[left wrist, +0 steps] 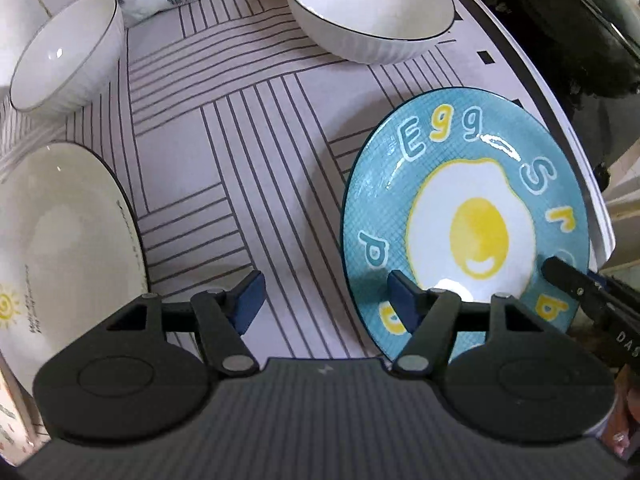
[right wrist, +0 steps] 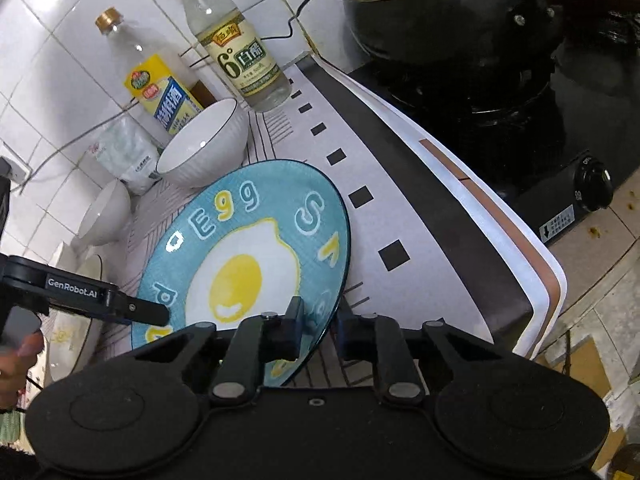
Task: Organize plates and bowls
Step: 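Grasp the blue egg-print plate rim with both grippers and lift it, then lower the egg-print plate onto the white sun-print plate and open both grippers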
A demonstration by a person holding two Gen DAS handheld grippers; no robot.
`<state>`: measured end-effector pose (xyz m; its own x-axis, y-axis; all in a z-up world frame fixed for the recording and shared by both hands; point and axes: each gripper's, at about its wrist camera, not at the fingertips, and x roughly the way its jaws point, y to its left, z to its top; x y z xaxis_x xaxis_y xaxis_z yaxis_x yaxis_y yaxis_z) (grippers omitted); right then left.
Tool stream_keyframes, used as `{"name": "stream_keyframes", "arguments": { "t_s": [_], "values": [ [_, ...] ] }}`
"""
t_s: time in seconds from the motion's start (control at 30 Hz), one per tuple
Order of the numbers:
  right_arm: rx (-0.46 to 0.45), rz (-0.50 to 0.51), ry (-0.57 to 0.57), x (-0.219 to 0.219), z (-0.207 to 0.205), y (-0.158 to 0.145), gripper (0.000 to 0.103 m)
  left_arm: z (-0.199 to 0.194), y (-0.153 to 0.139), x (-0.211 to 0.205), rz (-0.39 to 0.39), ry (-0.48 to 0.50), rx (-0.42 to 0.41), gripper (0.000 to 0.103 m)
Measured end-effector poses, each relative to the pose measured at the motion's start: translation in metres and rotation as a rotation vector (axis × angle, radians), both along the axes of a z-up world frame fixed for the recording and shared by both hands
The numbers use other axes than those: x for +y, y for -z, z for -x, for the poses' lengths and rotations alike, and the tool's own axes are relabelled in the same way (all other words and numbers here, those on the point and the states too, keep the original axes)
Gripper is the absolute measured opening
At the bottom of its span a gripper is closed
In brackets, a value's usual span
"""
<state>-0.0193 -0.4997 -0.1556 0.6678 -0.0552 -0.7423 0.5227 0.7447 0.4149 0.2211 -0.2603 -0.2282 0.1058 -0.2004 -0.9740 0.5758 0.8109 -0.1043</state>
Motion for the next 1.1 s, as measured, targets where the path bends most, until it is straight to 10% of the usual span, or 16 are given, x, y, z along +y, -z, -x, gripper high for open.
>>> {"name": "stream_keyframes", "arguments": {
  "t_s": [0.23,1.1],
  "values": [
    [-0.032,-0.053,0.007,-0.011,0.002,0.005,0.016,-0.001,0.002,-0.002,0.106,-0.012,0.068,0.024],
    [-0.078,0.116,-0.338,0.044,-0.041,-0.068,0.022,0.015,-0.067,0.075,0.116,-0.204,0.012,0.026]
  ]
}}
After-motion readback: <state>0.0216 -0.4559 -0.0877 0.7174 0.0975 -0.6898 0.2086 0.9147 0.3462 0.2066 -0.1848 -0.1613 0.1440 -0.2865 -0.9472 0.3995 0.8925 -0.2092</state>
